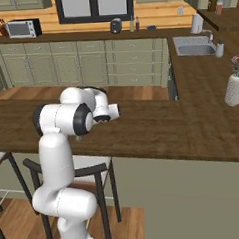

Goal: Take a straw from the drawer in front and place it inside the glass cup on the dining counter.

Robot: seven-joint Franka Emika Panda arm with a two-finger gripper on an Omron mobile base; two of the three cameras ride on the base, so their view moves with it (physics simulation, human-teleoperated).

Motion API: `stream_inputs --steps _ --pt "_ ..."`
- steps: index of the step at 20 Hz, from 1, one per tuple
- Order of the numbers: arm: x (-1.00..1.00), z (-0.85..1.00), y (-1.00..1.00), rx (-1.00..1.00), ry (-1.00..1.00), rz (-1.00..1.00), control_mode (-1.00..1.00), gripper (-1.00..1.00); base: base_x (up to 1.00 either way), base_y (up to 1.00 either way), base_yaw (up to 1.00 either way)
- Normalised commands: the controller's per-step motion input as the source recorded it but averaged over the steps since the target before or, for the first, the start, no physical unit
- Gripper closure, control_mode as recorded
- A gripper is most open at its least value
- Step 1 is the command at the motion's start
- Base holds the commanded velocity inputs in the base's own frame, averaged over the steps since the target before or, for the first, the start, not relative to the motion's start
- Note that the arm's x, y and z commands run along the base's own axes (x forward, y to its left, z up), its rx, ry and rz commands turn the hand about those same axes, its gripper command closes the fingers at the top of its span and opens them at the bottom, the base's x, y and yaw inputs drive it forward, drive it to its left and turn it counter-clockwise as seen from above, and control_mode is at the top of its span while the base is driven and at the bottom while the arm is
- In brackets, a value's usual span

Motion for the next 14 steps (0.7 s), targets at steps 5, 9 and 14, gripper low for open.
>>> stream_inputs --steps 5,9,14 --pt "-0.1 -0.04 0.0 -0.06 0.0 0.0 -1.0 -1.0 0.0 0.0 0.0" --pt "0.0 0.0 -0.1 -0.01 0.0 0.0 -1.0 -1.0 0.0 0.0 0.0" --pt "0.0 0.0 -0.3 0.0 0.0 0.0 -1.0 -1.0 0.0 0.0 0.0"
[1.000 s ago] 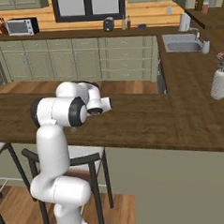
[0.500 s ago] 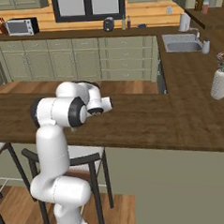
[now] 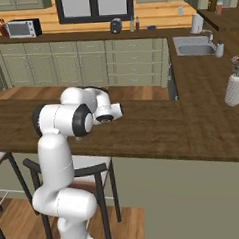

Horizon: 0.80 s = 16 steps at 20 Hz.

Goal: Take a straw from the drawer in front and place it inside the glass cup on the dining counter.

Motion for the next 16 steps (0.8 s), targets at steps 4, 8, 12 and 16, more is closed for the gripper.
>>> stream_inputs --steps 4,8,12,16 --pt "-0.01 0.11 -0.33 0.0 0.0 0.0 -1.0 -1.0 0.0 0.0 0.0" --pt "-0.39 0.37 -0.19 0.0 -0.04 0.0 -1.0 -1.0 0.0 0.0 0.0" --pt "-0.65 0.37 -0.01 0.0 -0.05 0.0 -1.0 -1.0 0.0 0.0 0.0" --pt "-0.57 0.18 0.01 0.0 -0.03 0.0 -1.0 -1.0 0.0 0.0 0.0"
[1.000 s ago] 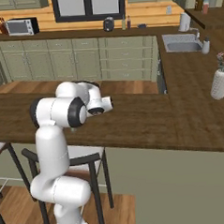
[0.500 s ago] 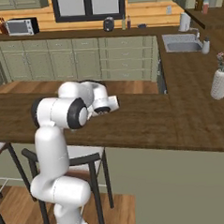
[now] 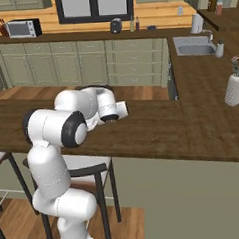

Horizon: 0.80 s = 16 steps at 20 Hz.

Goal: Take a straw from the drawer in front and place it inside the glass cup on the dining counter.

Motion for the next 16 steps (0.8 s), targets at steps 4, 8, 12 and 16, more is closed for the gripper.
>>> stream_inputs --steps 4,8,12,16 --pt "-0.3 0.04 0.2 0.0 0.0 0.0 -1.0 -1.0 0.0 0.0 0.0" --pt "-0.08 0.01 0.25 -0.01 0.01 0.0 -1.0 -1.0 0.0 0.0 0.0" --pt "-0.01 0.0 0.21 -0.03 0.02 0.0 -1.0 -1.0 0.0 0.0 0.0" --pt "0.0 0.0 0.19 -0.02 0.02 0.0 -1.0 -1.0 0.0 0.0 0.0"
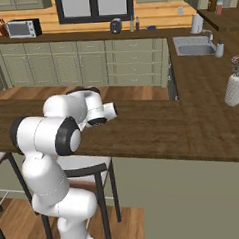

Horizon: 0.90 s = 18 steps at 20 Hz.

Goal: Take a straw from the drawer in front and place it inside the glass cup on the dining counter.

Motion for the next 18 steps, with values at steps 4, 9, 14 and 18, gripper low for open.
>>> stream_inputs --steps 4,9,14,18 --pt "0.0 0.0 0.17 -0.01 0.01 0.0 -1.0 -1.0 0.0 0.0 0.0" --pt "0.0 0.0 0.17 -0.01 0.0 0.0 -1.0 -1.0 0.0 0.0 0.0" --pt "-0.07 0.0 0.22 -0.03 0.0 0.0 -1.0 -1.0 0.0 0.0 0.0" --pt "-0.2 0.0 0.16 -0.01 0.0 0.0 -1.0 -1.0 0.0 0.0 0.0"
